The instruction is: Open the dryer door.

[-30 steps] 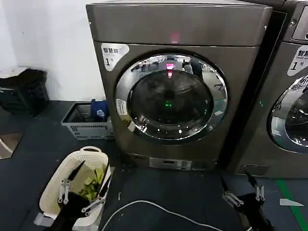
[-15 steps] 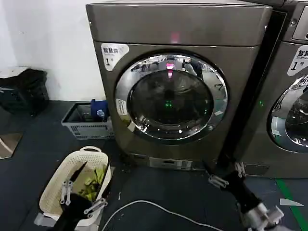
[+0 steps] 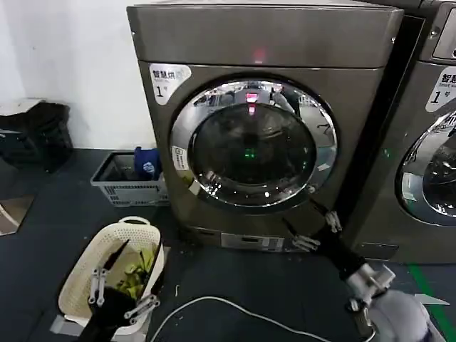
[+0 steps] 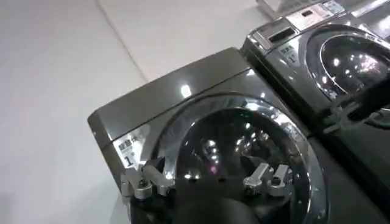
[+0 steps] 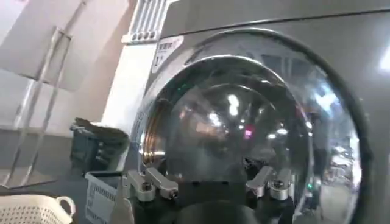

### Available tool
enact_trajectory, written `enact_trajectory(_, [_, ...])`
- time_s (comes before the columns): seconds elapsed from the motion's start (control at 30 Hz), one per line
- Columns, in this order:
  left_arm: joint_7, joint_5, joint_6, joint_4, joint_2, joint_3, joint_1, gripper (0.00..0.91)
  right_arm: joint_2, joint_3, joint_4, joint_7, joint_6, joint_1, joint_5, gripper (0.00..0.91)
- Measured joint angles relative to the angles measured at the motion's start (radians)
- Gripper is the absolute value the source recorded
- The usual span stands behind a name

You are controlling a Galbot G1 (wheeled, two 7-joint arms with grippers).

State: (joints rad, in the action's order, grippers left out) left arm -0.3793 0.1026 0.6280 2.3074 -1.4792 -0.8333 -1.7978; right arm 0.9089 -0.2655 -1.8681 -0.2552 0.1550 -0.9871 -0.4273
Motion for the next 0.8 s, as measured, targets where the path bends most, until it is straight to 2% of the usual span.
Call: enact_trajectory(0.8, [-0.001,0.003,0.007,0.007,-0.024,-0.019,-0.013,0.907,0.121,0.352,0.258,0.046,-0.023,0.436,0.000,0.907])
